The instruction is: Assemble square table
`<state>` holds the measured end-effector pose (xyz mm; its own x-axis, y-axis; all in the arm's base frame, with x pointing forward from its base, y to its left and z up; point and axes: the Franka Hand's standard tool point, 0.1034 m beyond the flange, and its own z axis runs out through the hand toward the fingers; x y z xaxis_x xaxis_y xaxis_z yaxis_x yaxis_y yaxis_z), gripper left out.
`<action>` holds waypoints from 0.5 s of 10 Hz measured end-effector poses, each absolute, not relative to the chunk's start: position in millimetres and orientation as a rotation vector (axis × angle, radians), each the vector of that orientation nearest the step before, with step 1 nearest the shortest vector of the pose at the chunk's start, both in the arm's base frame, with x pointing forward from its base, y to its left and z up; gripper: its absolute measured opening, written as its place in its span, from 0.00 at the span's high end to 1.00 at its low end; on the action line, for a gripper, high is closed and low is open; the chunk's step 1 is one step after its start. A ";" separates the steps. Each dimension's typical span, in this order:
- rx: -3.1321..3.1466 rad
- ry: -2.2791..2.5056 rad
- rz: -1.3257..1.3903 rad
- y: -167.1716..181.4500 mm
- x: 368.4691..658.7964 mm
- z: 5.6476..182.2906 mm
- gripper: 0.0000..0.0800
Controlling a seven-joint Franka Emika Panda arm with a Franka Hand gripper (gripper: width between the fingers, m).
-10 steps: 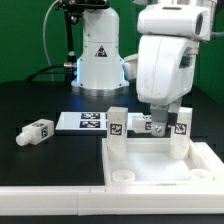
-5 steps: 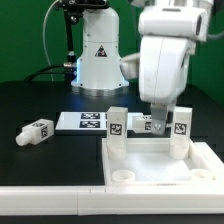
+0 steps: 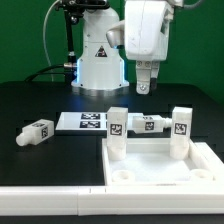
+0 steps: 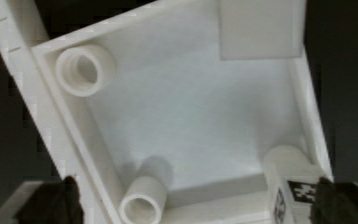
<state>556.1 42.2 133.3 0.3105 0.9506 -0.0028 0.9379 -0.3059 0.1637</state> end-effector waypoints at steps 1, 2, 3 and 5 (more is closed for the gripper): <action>2.432 1.764 0.141 42.1 555.7 133.0 0.19; 2.459 1.731 0.131 43.8 551.3 131.3 0.19; 2.498 1.675 0.061 52.7 529.8 126.2 0.19; 2.543 1.577 0.013 77.5 480.1 127.2 0.19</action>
Offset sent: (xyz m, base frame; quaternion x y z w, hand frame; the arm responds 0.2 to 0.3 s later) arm -0.0953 0.0178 0.0092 0.0070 -0.0978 0.0491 0.9940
